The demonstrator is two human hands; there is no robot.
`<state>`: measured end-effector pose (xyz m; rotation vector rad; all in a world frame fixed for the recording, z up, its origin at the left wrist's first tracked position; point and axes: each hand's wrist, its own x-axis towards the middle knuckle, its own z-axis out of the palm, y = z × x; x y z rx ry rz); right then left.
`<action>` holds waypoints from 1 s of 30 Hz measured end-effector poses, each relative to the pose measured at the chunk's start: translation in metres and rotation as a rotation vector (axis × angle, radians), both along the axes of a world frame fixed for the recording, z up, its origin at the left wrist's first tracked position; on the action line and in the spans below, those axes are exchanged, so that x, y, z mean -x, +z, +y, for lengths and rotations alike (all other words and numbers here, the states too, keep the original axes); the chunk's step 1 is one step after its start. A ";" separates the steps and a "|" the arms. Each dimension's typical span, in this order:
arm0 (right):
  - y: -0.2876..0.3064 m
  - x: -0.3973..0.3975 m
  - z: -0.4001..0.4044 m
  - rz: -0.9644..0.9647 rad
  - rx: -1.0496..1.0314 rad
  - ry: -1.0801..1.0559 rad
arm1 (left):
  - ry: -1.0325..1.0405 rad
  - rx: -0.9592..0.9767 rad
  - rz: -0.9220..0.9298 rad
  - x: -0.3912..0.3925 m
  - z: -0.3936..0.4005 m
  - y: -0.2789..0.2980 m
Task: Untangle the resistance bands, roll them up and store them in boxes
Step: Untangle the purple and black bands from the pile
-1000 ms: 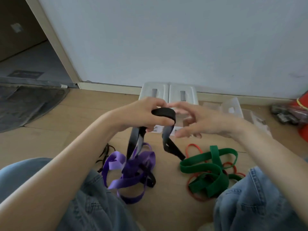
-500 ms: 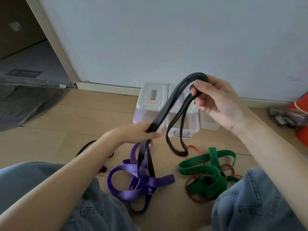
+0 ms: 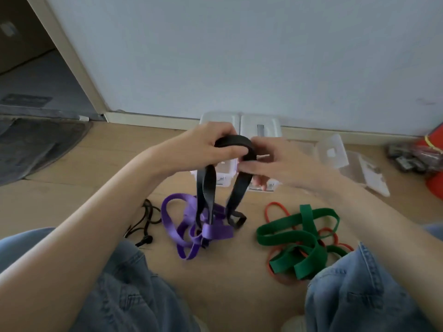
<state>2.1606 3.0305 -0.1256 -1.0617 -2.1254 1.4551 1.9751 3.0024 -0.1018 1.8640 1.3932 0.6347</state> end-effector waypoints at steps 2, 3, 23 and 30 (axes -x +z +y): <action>0.006 0.005 0.001 0.059 -0.069 -0.105 | -0.001 -0.015 0.019 0.004 0.002 -0.007; 0.010 0.005 0.002 0.128 -0.065 -0.129 | 0.005 -0.009 0.007 0.005 0.003 -0.014; 0.008 -0.017 0.005 -0.176 -0.103 -0.080 | 0.032 0.103 -0.427 0.013 -0.005 0.002; 0.004 0.017 0.000 -0.137 -0.084 0.081 | -0.002 0.210 -0.351 0.018 -0.007 -0.006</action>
